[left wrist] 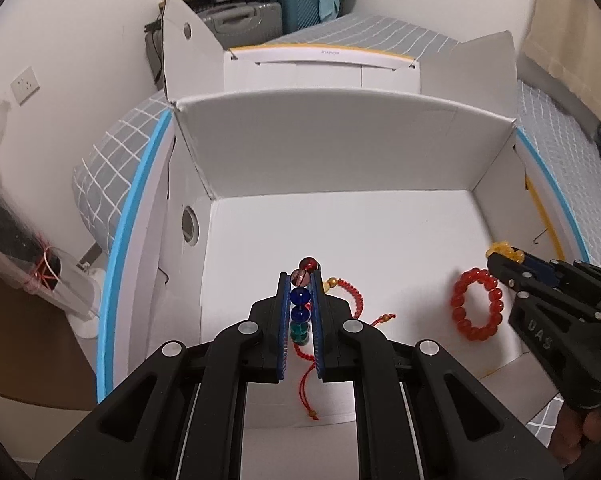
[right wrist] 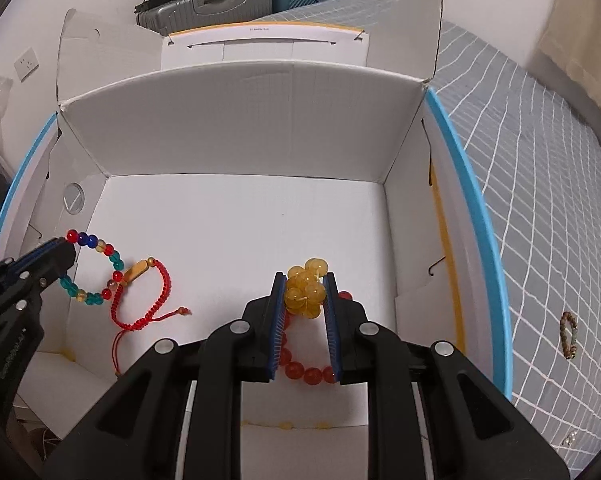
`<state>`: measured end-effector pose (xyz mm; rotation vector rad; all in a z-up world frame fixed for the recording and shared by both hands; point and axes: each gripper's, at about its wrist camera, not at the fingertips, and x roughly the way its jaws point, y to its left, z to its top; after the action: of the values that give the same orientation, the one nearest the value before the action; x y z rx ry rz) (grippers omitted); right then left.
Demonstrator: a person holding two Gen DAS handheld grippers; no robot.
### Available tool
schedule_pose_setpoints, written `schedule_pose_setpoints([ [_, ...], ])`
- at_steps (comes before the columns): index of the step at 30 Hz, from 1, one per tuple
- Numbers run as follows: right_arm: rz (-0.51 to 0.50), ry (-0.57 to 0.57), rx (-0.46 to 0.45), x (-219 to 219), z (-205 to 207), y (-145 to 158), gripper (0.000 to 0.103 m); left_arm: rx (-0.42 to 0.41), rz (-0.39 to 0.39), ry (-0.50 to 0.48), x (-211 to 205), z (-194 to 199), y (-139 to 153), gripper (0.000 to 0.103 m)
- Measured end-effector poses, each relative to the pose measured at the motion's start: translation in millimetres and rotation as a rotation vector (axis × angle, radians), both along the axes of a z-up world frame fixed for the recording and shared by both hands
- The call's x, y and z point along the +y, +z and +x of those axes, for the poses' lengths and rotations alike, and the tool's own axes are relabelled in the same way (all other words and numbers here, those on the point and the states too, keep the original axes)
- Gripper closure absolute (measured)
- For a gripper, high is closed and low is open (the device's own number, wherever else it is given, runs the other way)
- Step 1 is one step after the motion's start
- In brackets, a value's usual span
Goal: Organize jewelry
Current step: 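Open both tools to drop the items into the box, then move both tools away from the box over the remaining bracelets on the bed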
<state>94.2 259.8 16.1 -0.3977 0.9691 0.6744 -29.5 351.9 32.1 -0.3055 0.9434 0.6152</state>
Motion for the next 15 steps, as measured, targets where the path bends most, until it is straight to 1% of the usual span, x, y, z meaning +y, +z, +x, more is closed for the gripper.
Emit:
schedule_pose_setpoints([
  [5, 0.005, -0.001, 0.014, 1.8, 0.0, -1.9, 0.083, 0.019, -0.007, 0.0, 2.4, 1.7, -5.8, 0.094],
  [6, 0.008, -0.002, 0.011, 1.2, 0.7, -0.8, 0.078, 0.022, -0.009, 0.001, 3.0, 1.7, -6.6, 0.093],
  [7, 0.014, -0.001, 0.01, 1.1, 0.6, 0.1, 0.075, 0.018, -0.011, 0.002, 3.3, 1.8, -6.5, 0.092],
  [9, 0.025, 0.0, 0.005, 0.8, 0.9, 1.9, 0.063, 0.01, -0.004, 0.007, 3.5, 0.4, -4.1, 0.091],
  [10, 0.032, 0.003, 0.002, 0.5, 0.2, 3.1, 0.059, 0.008, 0.003, 0.006, 3.2, 0.1, -2.5, 0.09],
  [11, 0.04, 0.006, -0.001, -0.2, -0.6, 4.7, 0.052, 0.004, 0.003, 0.003, 3.1, -0.3, -1.5, 0.081],
  [12, 0.051, 0.011, -0.008, -0.8, -2.0, 6.8, 0.047, 0.0, 0.001, 0.004, 3.3, -0.8, -1.0, 0.07],
  [14, 0.061, 0.018, -0.02, -1.2, -5.2, 10.9, 0.041, -0.009, 0.013, 0.002, 1.4, -1.4, 1.2, 0.066],
  [15, 0.069, 0.022, -0.025, -2.0, -6.9, 13.7, 0.037, -0.014, 0.019, 0.002, 0.4, -2.2, 3.1, 0.059],
])
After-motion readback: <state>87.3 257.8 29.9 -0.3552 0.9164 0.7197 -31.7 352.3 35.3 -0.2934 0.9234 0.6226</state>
